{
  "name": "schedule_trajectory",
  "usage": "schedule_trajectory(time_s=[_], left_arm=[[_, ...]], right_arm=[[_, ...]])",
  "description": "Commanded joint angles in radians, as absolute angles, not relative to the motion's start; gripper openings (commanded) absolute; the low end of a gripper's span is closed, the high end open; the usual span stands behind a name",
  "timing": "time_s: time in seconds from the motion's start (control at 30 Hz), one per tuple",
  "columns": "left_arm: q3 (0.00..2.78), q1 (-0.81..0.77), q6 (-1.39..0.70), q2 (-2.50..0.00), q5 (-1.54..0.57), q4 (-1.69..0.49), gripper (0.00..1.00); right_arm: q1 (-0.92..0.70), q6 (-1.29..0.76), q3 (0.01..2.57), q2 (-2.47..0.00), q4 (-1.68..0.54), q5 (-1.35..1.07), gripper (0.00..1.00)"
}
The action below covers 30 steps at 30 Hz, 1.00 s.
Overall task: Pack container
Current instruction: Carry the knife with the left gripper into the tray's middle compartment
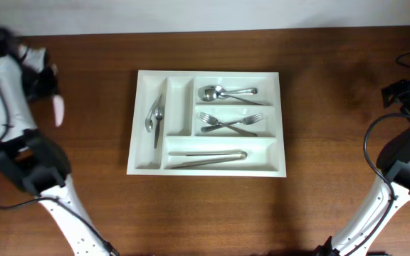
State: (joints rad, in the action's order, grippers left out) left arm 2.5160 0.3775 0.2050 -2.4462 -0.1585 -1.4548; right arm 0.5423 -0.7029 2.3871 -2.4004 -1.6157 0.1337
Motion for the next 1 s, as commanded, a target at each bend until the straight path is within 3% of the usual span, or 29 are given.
schedule_trajectory(time_s=[0.0,0.53,0.97], left_arm=[[2.632,0.249,0.114,-2.440,-0.199,-1.513,0.02],[2.673,-0.164,-0.348,-2.440,-0.241,-1.593,0.02],[2.586,-0.288,-0.374,-2.440,-0.152,-1.557,0.02]], right_arm=[[0.538,-0.703,2.394,-2.358,-1.615,0.144,0.99],[0.538,-0.703,2.394,-2.358,-1.616,0.143,0.99],[0.538,-0.703,2.394,-2.358,-1.616,0.143,0.99]])
